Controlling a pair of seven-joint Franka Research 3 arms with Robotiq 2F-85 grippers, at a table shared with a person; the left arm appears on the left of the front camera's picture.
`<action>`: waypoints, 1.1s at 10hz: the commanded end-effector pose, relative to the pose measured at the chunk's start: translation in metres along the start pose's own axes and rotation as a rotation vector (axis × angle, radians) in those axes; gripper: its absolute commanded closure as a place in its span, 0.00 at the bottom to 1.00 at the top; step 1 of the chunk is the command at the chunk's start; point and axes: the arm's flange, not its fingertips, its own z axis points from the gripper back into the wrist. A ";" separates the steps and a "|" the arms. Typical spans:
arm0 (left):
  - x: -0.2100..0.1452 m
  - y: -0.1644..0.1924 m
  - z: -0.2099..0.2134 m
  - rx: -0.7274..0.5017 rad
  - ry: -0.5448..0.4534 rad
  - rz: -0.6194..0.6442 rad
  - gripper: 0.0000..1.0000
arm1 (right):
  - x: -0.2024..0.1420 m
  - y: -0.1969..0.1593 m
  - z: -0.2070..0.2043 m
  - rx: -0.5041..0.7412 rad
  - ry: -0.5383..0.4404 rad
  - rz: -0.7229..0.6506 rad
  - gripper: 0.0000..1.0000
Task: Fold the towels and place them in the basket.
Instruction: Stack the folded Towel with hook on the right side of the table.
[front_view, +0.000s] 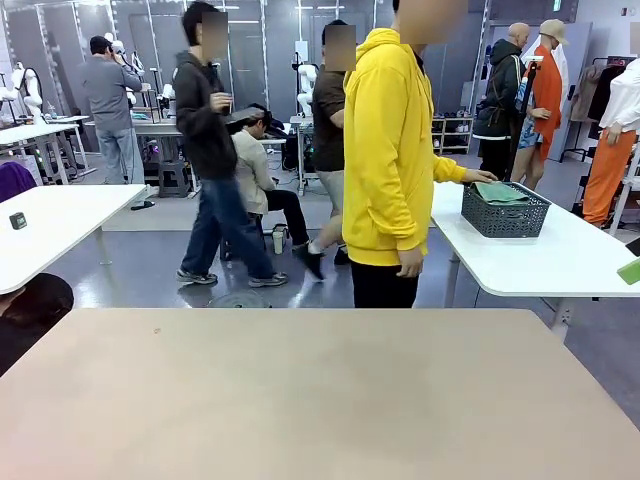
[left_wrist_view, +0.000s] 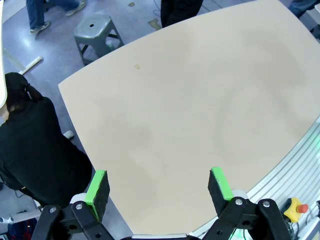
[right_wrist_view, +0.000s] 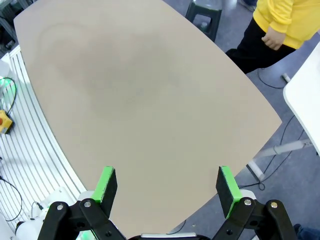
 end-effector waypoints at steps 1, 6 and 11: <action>0.001 0.000 0.002 -0.008 0.005 0.001 0.00 | -0.001 -0.001 0.000 -0.003 0.010 0.012 0.00; 0.001 0.000 0.002 -0.008 0.005 0.001 0.00 | -0.001 -0.001 0.000 -0.003 0.010 0.012 0.00; 0.001 0.000 0.002 -0.008 0.005 0.001 0.00 | -0.001 -0.001 0.000 -0.003 0.010 0.012 0.00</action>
